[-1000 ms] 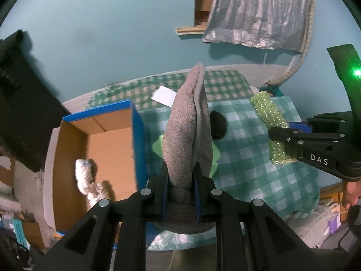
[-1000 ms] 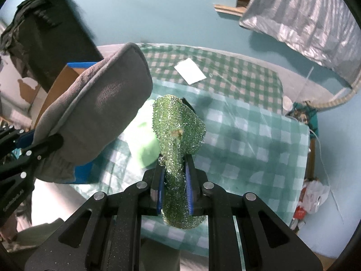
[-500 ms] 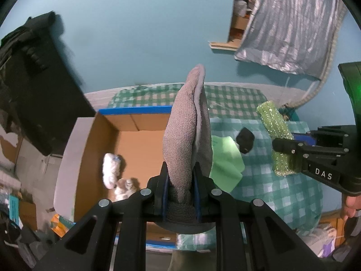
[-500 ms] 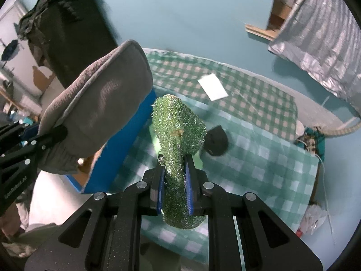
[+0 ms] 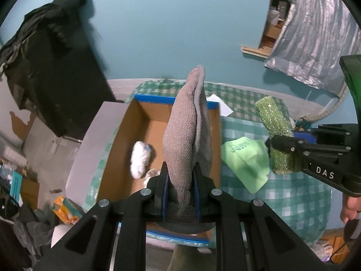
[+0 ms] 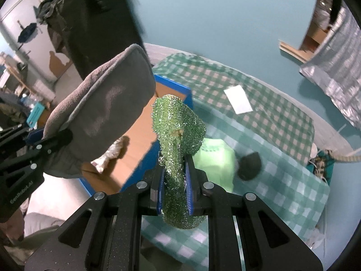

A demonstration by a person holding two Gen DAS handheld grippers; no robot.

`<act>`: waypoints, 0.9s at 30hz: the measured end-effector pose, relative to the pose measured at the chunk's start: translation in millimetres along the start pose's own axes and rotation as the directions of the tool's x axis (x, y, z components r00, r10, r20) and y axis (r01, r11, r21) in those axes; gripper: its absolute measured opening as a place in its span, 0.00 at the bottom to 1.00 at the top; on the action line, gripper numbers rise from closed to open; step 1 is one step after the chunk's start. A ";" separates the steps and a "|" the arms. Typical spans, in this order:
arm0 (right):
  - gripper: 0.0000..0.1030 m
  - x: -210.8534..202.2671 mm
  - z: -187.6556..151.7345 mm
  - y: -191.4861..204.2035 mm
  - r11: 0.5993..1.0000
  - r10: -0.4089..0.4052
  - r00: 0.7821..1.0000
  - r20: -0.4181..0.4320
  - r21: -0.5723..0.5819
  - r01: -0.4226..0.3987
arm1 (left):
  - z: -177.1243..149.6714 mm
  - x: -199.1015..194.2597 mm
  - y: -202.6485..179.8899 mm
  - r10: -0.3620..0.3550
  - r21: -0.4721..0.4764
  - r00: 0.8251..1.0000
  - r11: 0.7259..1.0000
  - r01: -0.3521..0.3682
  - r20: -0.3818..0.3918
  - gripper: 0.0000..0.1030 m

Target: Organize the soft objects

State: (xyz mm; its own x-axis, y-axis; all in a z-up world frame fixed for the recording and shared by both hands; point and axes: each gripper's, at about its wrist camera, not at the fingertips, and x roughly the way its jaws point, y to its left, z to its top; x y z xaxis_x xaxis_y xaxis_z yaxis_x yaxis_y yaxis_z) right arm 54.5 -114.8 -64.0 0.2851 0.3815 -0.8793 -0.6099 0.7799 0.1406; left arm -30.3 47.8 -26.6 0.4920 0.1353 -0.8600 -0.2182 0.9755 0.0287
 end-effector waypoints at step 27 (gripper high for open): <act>0.14 94.1 53.4 91.0 0.988 0.096 0.989 -0.111 -0.112 -0.108 | -15.3 57.4 62.6 0.099 -0.068 0.989 0.992 -0.107 -0.107 0.18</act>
State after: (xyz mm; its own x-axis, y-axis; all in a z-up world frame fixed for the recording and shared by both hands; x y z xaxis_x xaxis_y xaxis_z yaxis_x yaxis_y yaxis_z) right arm 65.3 18.6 -109.7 0.1413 0.3969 -0.9069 -0.7158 0.6738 0.1833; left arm -28.6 114.0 -82.0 0.3750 0.2124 -0.9024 -0.3266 0.9413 0.0858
